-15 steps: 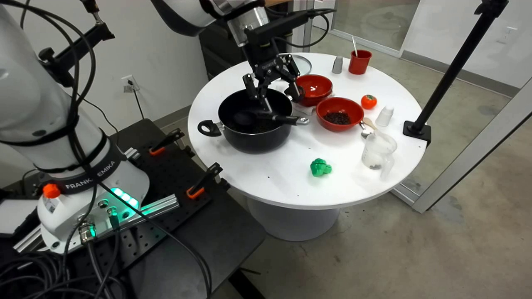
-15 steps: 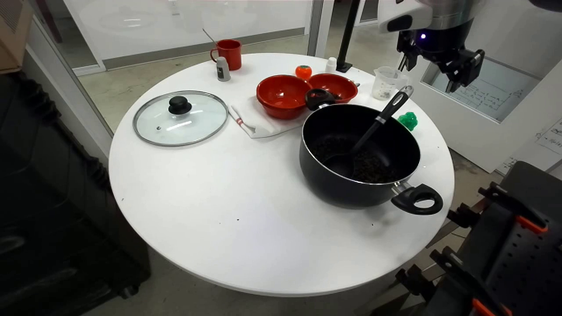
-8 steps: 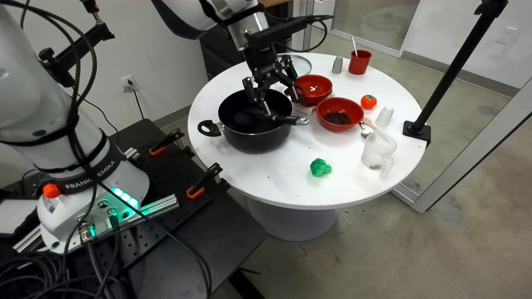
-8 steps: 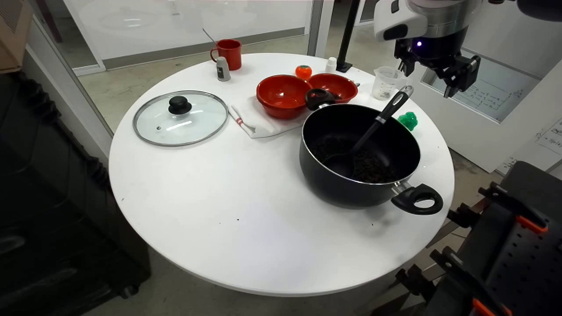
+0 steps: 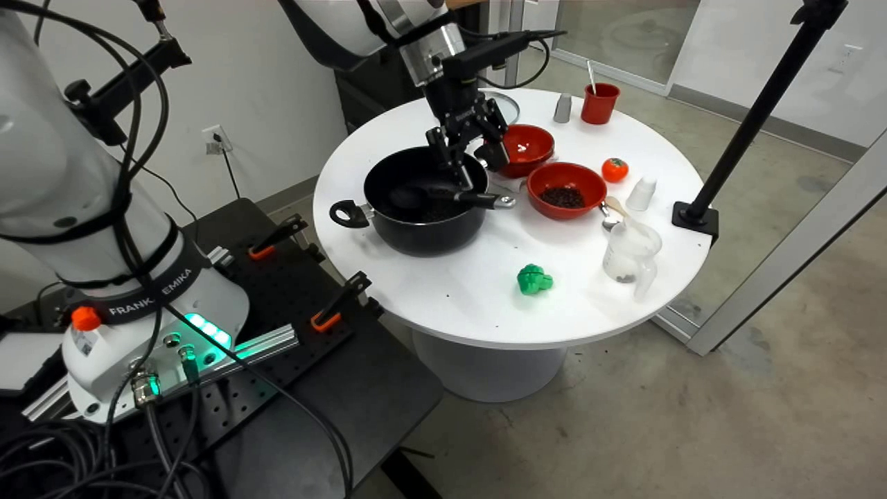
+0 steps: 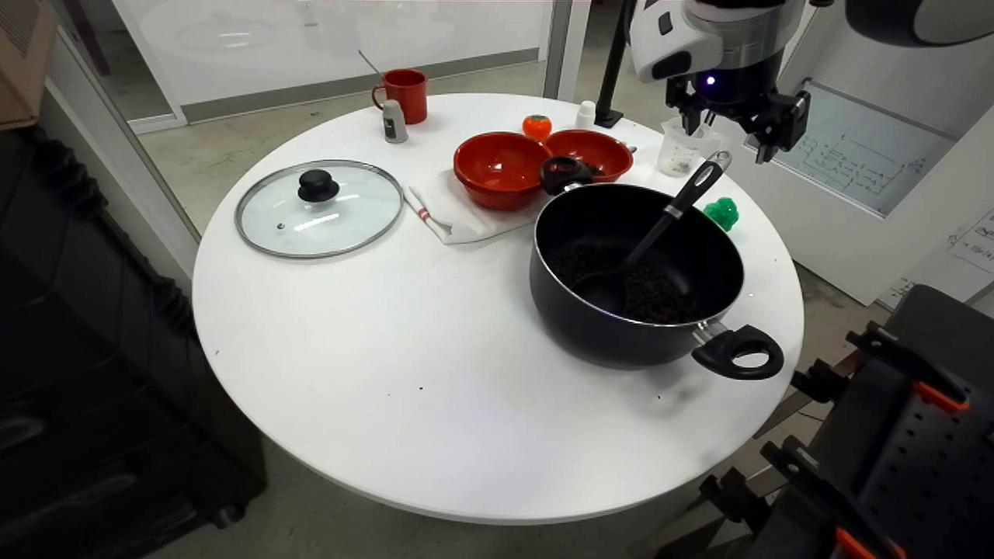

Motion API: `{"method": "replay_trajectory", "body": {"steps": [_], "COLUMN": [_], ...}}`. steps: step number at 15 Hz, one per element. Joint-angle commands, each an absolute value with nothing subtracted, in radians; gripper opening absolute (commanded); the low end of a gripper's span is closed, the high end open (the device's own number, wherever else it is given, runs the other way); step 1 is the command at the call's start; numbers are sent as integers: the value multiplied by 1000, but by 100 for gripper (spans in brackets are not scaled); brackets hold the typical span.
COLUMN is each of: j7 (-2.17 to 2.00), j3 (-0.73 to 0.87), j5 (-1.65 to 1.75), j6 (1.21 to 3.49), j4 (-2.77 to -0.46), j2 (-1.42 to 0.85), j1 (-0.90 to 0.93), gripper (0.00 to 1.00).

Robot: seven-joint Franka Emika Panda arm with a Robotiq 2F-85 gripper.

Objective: Use the black spoon to stir the contents in the black pot

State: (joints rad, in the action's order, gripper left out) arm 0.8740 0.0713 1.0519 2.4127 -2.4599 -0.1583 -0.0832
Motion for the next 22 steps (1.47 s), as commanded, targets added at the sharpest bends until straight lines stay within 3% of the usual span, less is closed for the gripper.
{"method": "replay_trajectory", "body": {"steps": [1, 6, 7, 9, 14, 15, 16, 17, 19, 22], "j7": [927, 935, 935, 932, 949, 954, 957, 961, 969, 979], "j3": [72, 66, 64, 62, 57, 57, 56, 56, 55, 50], "j5": [1067, 1055, 1053, 1058, 1059, 1061, 1060, 1056, 1050, 1013], "j6": [2404, 2377, 2373, 2372, 2379, 2384, 2386, 2387, 2387, 2355], "j4": [-2382, -2341, -2338, -2336, -2351, -2355, -2355, -2356, -2357, -2357], "j2": [-253, -340, -349, -359, -343, -340, -338, -337, -334, -321], "j1": [-98, -110, -110, -110, -113, -114, -115, -116, -118, -116], "gripper": [100, 100, 75, 71, 34, 56, 23, 22, 8, 8]}}
